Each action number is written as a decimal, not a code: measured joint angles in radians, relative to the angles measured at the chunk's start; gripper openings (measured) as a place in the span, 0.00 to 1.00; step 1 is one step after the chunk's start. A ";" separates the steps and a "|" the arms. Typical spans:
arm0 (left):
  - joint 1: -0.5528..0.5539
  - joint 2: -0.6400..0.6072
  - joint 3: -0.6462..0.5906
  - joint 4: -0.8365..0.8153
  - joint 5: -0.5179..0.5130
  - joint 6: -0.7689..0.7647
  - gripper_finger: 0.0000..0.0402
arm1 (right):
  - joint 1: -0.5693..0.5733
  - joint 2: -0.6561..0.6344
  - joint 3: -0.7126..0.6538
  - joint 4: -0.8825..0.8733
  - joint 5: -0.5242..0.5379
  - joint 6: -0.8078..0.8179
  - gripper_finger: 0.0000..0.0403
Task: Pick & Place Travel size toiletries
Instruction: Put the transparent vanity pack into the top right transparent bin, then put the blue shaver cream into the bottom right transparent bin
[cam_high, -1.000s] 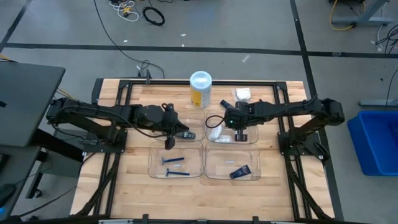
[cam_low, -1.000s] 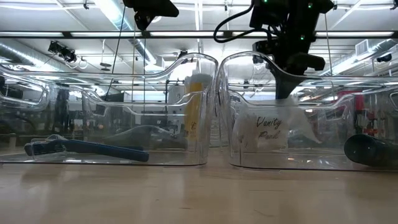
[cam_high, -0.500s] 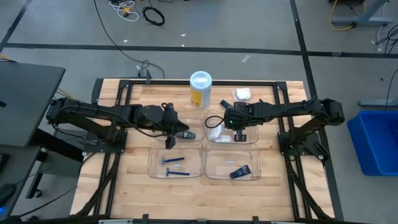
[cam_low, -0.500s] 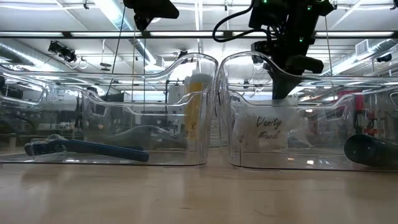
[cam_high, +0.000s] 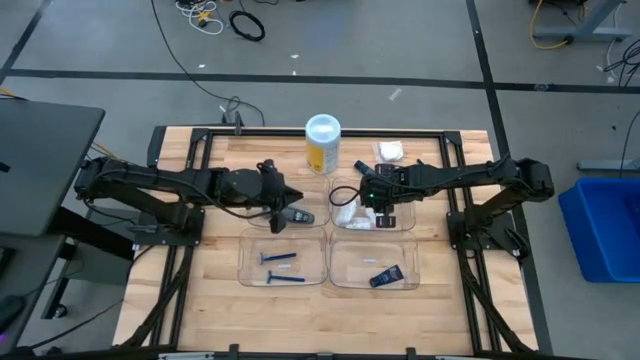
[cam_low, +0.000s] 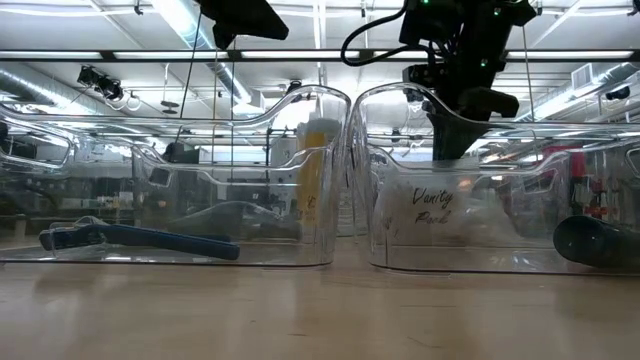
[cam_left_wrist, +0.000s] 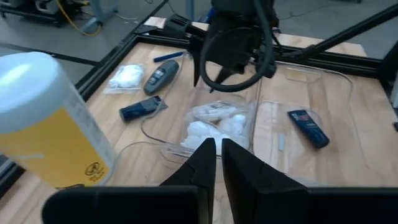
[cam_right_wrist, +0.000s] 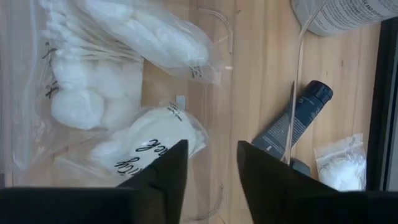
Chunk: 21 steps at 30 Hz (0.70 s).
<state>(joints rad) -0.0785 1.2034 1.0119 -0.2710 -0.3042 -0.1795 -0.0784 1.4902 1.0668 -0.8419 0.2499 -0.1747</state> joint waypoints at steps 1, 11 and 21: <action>0.000 0.000 0.000 0.000 -0.009 -0.001 0.08 | 0.000 0.000 0.000 0.002 0.000 0.000 0.39; 0.000 0.000 0.000 0.000 -0.047 -0.052 0.07 | 0.000 0.000 0.000 0.049 0.001 -0.002 0.53; 0.004 0.000 0.000 0.062 -0.045 -0.067 0.02 | 0.003 -0.001 0.000 0.106 0.001 0.103 0.55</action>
<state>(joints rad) -0.0750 1.2030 1.0122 -0.2092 -0.3488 -0.2465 -0.0753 1.4891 1.0668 -0.7357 0.2506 -0.0714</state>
